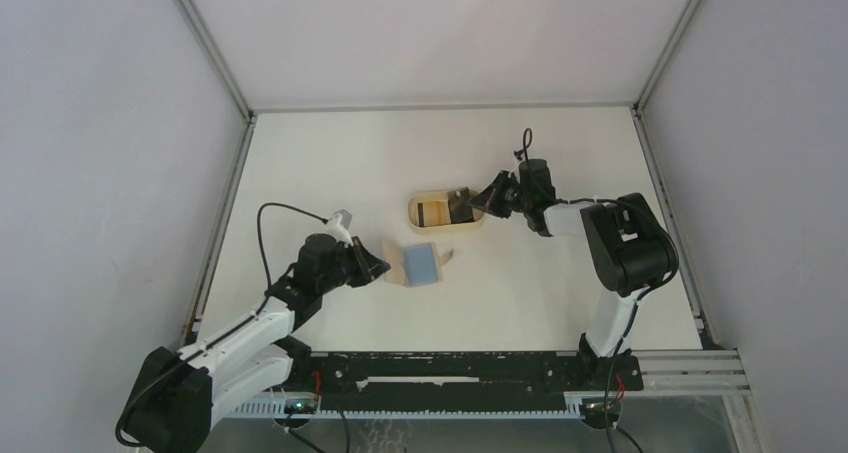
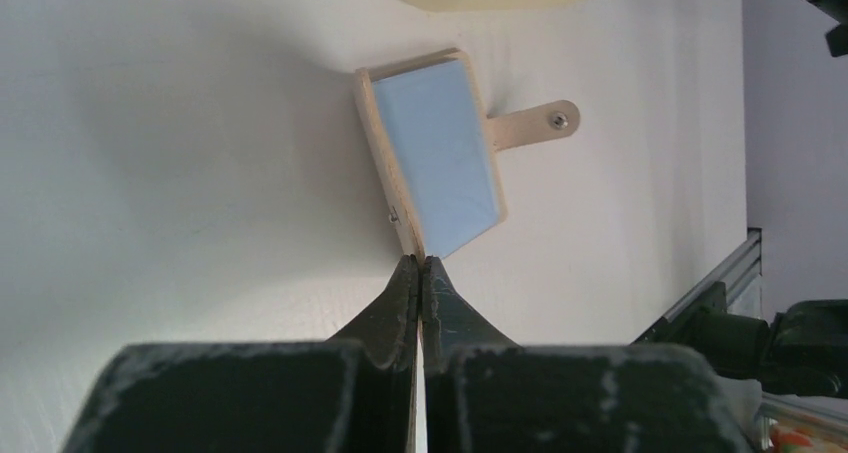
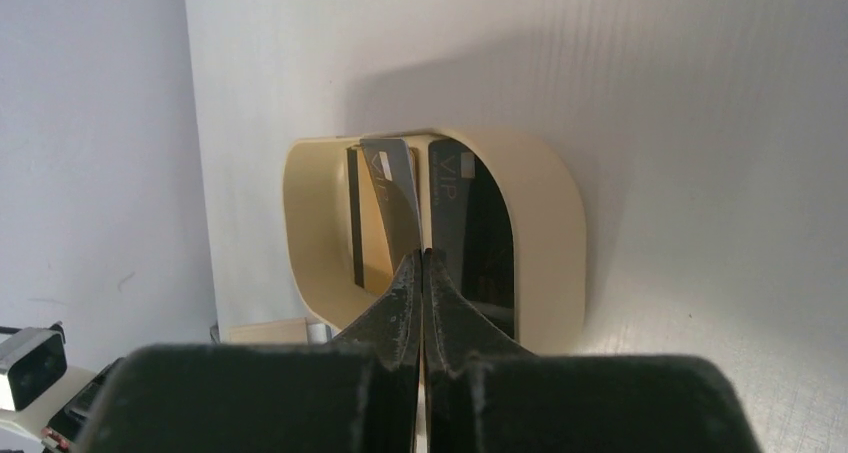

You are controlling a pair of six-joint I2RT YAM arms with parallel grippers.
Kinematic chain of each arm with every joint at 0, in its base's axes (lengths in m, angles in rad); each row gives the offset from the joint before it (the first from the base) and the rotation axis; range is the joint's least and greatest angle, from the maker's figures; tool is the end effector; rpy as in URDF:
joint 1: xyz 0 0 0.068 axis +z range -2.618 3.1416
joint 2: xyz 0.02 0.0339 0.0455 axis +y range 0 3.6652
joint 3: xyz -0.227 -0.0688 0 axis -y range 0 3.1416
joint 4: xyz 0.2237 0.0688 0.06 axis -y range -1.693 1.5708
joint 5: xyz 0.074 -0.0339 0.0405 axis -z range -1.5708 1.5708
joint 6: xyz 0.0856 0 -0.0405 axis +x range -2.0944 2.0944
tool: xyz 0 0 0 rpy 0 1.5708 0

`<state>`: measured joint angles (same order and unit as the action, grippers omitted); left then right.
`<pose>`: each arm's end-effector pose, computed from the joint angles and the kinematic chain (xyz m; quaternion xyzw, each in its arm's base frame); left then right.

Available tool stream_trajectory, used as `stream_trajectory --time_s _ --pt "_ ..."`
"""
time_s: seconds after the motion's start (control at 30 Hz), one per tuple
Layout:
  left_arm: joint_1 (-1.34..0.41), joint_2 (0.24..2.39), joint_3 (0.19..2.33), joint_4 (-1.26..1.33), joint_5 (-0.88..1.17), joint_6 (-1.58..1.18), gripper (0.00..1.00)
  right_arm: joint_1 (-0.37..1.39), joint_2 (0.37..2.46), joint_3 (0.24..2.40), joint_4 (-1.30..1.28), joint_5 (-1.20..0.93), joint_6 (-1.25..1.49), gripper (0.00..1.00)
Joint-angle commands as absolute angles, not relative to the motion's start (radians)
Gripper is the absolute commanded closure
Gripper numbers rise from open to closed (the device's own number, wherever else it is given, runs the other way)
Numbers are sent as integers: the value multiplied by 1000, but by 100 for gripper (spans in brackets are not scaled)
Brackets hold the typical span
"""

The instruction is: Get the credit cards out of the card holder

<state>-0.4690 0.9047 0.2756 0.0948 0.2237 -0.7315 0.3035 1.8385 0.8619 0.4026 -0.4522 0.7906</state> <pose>0.1979 -0.1215 0.1287 -0.0582 0.8631 -0.3581 0.3514 0.3532 0.1498 0.0987 0.1024 0.8566 0.4105 0.2954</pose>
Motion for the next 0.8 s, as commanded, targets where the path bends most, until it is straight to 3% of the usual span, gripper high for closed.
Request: stream_trajectory --time_s 0.0,0.4,0.43,0.5,0.6,0.77 --pt "-466 934 289 123 180 -654 100 320 1816 893 354 -429 738 100" --pt "-464 951 337 59 162 -599 100 322 1758 894 304 -391 701 100" --pt "-464 948 340 52 162 -598 100 322 1752 900 291 -387 694 96" --pt "-465 949 339 52 167 -599 100 326 1738 916 265 -377 672 76" --pt "-464 958 338 51 170 -604 100 339 1691 923 243 -343 638 58" --pt "-465 941 344 35 157 -607 100 423 1514 936 138 -157 529 48"
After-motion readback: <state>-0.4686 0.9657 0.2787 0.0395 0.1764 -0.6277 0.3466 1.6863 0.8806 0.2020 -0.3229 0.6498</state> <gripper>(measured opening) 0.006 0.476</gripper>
